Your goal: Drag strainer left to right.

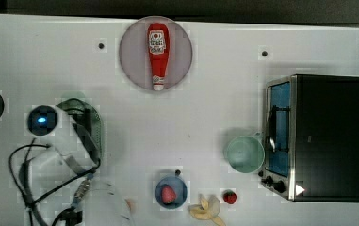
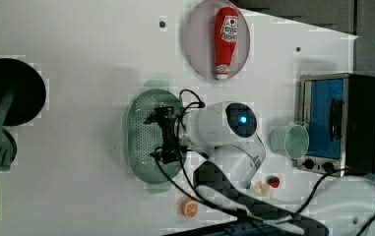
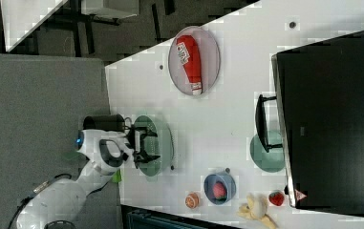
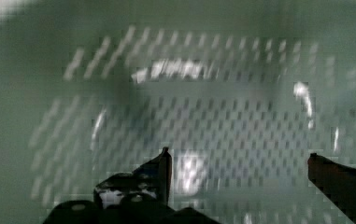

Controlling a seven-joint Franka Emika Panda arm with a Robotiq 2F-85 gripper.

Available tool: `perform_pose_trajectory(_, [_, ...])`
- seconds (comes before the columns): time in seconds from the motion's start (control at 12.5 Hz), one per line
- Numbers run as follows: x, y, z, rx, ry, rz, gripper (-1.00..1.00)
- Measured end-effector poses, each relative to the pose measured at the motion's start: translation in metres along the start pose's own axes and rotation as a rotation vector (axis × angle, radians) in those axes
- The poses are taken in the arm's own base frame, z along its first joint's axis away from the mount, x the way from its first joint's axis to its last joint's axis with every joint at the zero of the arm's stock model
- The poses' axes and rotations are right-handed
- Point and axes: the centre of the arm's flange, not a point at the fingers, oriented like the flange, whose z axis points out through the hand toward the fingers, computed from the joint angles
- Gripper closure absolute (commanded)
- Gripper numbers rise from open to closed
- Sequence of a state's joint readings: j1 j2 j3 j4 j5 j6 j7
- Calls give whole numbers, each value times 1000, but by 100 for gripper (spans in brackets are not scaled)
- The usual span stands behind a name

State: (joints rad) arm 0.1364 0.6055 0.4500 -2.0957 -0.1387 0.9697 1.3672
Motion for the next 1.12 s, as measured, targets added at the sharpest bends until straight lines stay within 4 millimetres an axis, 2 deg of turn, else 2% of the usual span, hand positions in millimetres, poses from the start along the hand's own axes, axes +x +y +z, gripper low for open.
perform_pose_trajectory(0.16, [30,-10,6,-9,36,66,-100])
perform_pose_trajectory(0.4, [48,-18,1,23,40,95,-100])
perform_pose_trajectory(0.64, [35,-2,6,19,46,59,-100])
perform_pose_trajectory(0.8, [27,0,10,49,26,70,-100])
perform_pose_trajectory(1.12, [35,1,15,51,41,70,-100])
